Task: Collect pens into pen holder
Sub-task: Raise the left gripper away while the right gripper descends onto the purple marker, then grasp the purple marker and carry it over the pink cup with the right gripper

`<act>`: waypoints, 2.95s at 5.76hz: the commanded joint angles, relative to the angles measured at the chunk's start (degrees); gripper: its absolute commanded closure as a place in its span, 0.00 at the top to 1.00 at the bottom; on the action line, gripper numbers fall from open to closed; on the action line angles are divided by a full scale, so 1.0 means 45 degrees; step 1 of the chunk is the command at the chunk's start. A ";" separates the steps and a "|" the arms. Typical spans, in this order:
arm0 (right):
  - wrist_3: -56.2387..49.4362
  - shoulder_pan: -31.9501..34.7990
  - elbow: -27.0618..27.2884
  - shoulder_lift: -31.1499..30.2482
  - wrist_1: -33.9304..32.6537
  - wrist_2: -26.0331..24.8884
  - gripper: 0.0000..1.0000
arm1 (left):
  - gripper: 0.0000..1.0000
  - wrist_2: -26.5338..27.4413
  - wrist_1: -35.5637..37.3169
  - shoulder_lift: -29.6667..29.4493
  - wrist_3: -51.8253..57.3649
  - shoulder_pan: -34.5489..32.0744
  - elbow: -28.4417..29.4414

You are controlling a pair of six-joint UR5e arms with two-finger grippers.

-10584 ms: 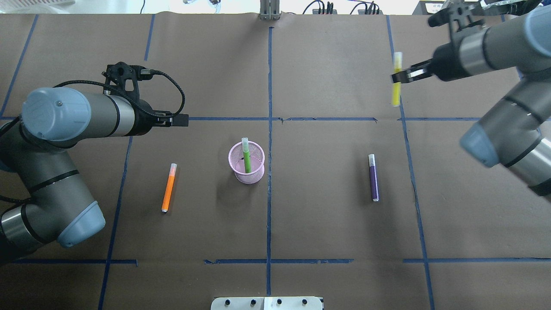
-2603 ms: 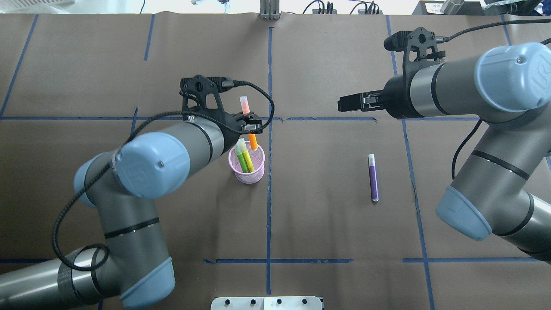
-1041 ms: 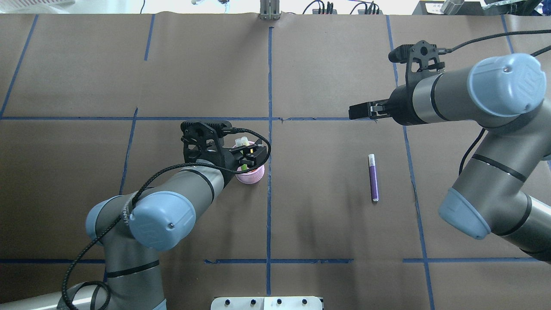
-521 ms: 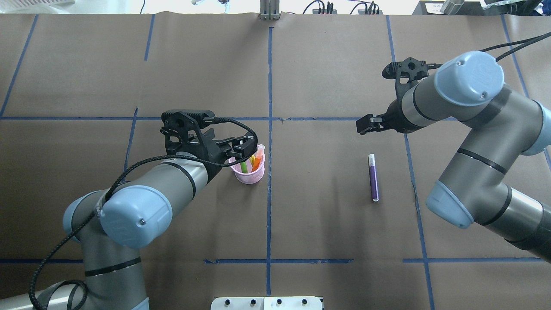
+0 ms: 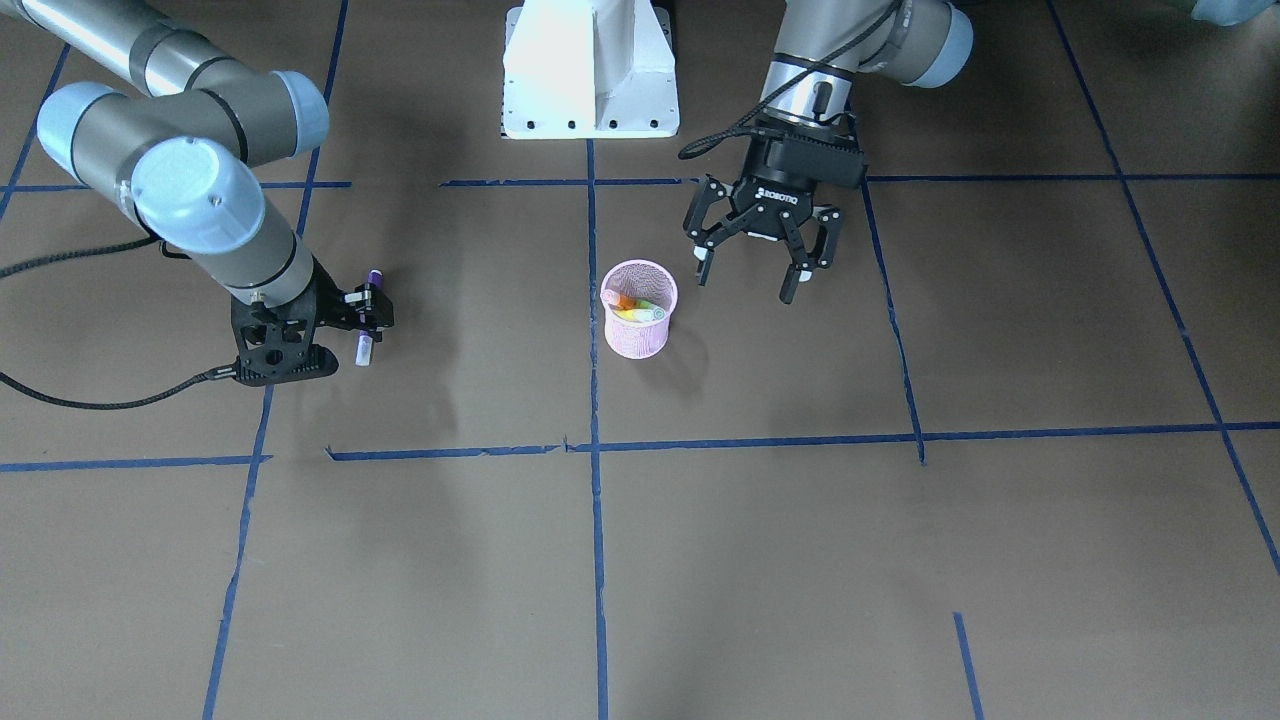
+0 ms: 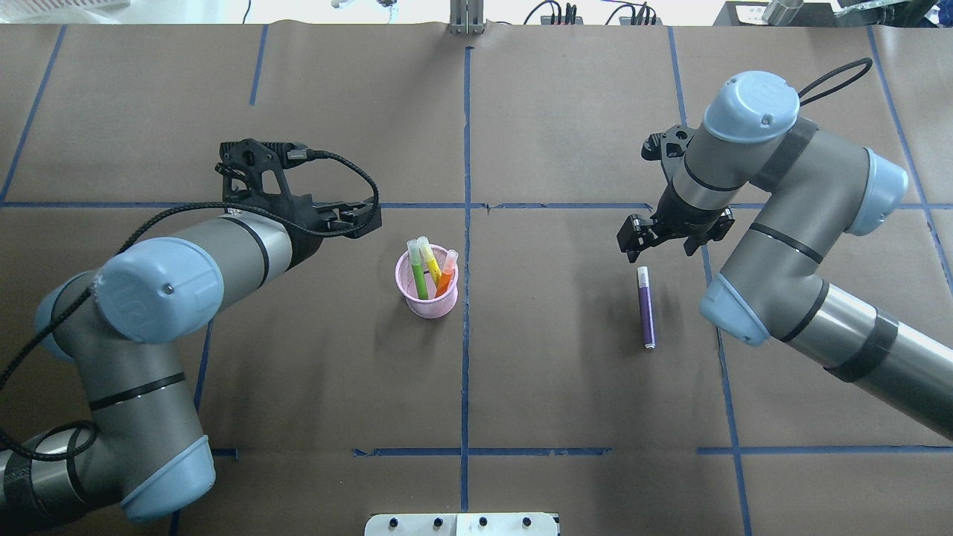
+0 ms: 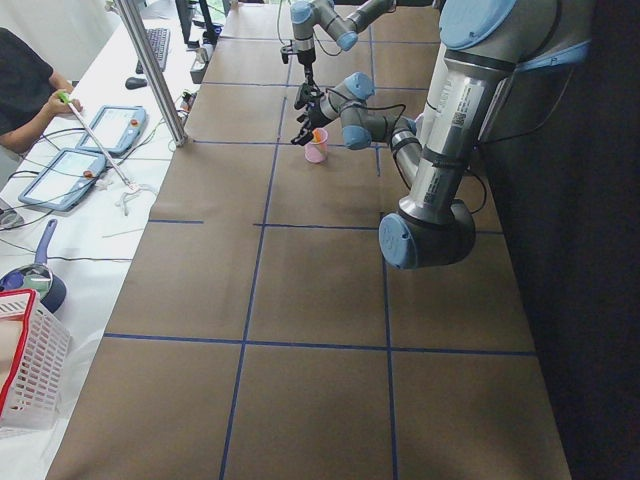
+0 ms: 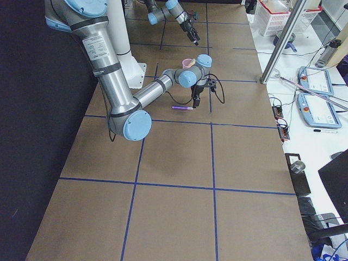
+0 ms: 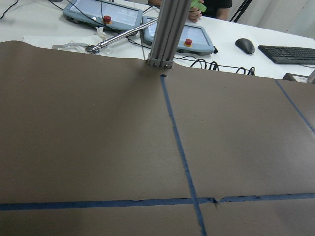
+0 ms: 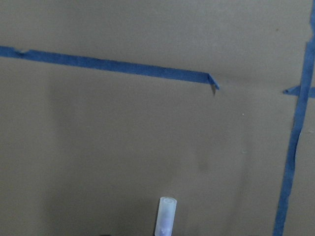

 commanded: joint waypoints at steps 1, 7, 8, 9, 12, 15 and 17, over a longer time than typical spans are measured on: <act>-0.0698 0.0120 -0.0933 0.0122 -0.0106 0.1123 0.92 | 1.00 -0.0155 -0.0015 0.0156 0.0346 -0.0131 -0.0005; 0.1079 -0.0759 -0.0974 0.0142 -0.0106 0.1182 0.67 | 1.00 -0.0136 -0.0015 0.0468 0.0268 -0.0131 -0.0259; 0.1137 -0.0759 -0.1013 0.0064 -0.0106 0.1163 0.57 | 1.00 -0.0136 0.0005 0.0468 0.0268 -0.0131 -0.0259; 0.1157 -0.0779 -0.1052 0.0063 -0.0106 0.1182 0.53 | 1.00 -0.0136 -0.0015 0.0468 0.0268 -0.0131 -0.0259; 0.1294 -0.0779 -0.1052 0.0024 -0.0106 0.1202 0.00 | 1.00 -0.0136 -0.0015 0.0468 0.0288 -0.0131 -0.0259; 0.1313 -0.0605 -0.0587 0.0180 -0.0126 0.1241 0.00 | 1.00 -0.0136 -0.0324 0.0760 0.0307 -0.0131 -0.0259; 0.3026 -0.1127 0.2099 0.0684 -0.0184 -0.1087 0.00 | 1.00 -0.0136 -0.0698 0.0859 0.0327 -0.0131 -0.0259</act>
